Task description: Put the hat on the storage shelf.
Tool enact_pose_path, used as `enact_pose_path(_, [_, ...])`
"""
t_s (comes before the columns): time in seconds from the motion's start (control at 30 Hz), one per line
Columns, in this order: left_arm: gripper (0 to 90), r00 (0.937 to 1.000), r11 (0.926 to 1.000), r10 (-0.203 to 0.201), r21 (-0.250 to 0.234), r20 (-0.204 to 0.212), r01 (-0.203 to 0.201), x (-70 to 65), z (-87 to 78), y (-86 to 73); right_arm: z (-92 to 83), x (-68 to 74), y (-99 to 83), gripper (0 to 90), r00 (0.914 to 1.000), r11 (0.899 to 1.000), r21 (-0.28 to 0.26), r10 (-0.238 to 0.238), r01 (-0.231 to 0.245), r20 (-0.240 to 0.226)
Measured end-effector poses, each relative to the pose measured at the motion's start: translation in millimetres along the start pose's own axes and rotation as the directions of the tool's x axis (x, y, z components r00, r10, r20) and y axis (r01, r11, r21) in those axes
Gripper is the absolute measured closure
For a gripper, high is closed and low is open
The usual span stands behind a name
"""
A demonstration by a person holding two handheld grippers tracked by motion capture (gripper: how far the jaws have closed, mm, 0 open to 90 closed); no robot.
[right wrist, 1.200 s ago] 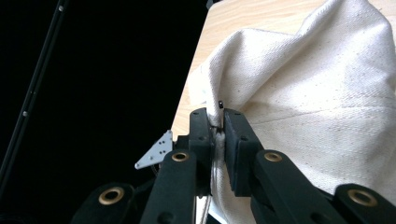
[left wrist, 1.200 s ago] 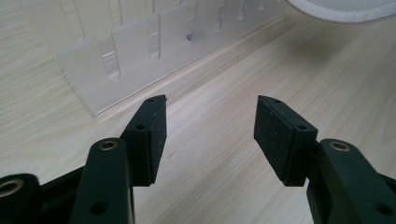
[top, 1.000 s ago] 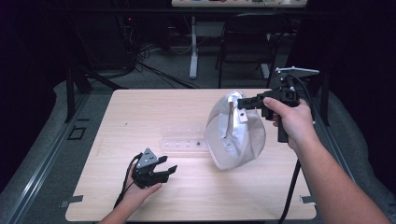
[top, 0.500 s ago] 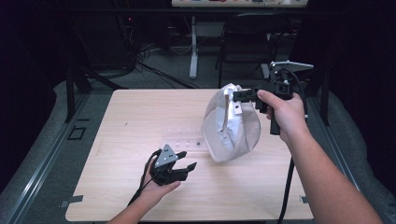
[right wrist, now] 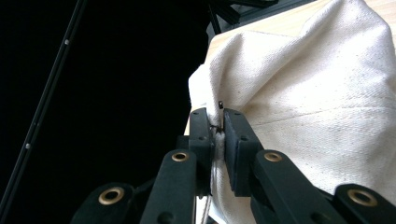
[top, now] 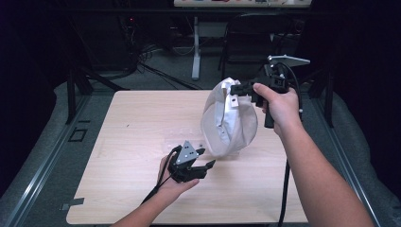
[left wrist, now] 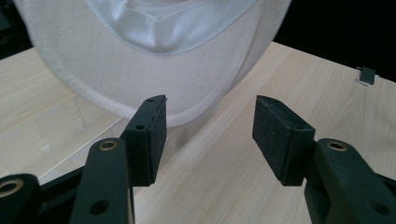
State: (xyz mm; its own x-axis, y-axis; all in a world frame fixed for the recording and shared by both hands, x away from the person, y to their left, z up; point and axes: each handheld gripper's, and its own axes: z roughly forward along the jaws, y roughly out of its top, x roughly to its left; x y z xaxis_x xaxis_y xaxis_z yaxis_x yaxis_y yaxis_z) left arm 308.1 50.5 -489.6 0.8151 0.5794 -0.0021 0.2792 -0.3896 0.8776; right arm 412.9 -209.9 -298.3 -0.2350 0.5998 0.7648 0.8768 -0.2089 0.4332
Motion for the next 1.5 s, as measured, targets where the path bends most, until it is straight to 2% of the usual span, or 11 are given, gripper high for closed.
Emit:
enact_pose_path(0.23, [45.7,0.9993,0.9988,0.034,0.037,-0.014,-0.033,-7.1,21.5,9.6,3.8,2.2,4.2,82.5,1.0,1.0,-0.009,0.006,-0.006,-0.006])
enact_pose_path(0.37, [46.9,0.9961,0.9967,0.054,0.065,-0.069,-0.05,-8.4,31.5,12.9,4.6,3.7,5.6,82.5,1.0,1.0,-0.007,0.001,-0.001,-0.006])
enact_pose_path(0.43, [49.7,0.9923,0.9951,0.059,0.085,-0.109,-0.05,-7.7,35.2,14.4,4.6,4.6,6.1,82.5,1.0,1.0,-0.01,0.0,0.0,-0.006])
enact_pose_path(0.53, [59.7,0.9877,0.9918,0.054,0.122,-0.147,-0.037,-4.1,38.2,15.4,3.8,5.9,6.6,82.5,1.0,1.0,-0.014,-0.001,0.001,-0.007])
enact_pose_path(0.67, [66.9,0.9833,0.9901,0.051,0.138,-0.175,-0.027,2.0,37.2,15.3,3.0,7.7,6.9,82.5,1.0,1.0,-0.021,-0.001,0.001,-0.007])
enact_pose_path(0.73, [70.0,0.9846,0.9906,0.042,0.136,-0.17,-0.019,6.9,34.8,15.8,3.6,8.2,6.8,82.5,0.9999,1.0,-0.024,-0.004,0.004,-0.01])
enact_pose_path(0.9, [76.9,0.9829,0.9894,0.048,0.143,-0.178,-0.023,15.3,29.3,15.9,6.0,10.5,6.5,82.5,0.9999,1.0,-0.025,-0.007,0.007,-0.011])
enact_pose_path(1.0, [79.7,0.983,0.9909,0.03,0.135,-0.181,-0.006,20.9,25.0,16.3,8.6,13.0,6.3,82.5,0.9999,1.0,-0.021,-0.014,0.014,-0.005])
enact_pose_path(1.07, [80.5,0.9841,0.9919,0.019,0.127,-0.177,0.004,25.1,22.9,16.3,10.3,13.5,6.3,82.5,0.9998,1.0,-0.018,-0.019,0.019,-0.006])
enact_pose_path(1.33, [84.8,0.9866,0.9946,0.022,0.103,-0.162,-0.006,30.3,16.2,15.8,20.6,15.2,4.7,82.5,0.9996,1.0,-0.005,-0.027,0.027,0.0])
enact_pose_path(1.5, [85.5,0.987,0.9957,0.003,0.092,-0.16,0.012,34.5,12.2,14.7,28.8,13.6,2.8,82.5,0.9996,1.0,0.011,-0.027,0.027,0.009])
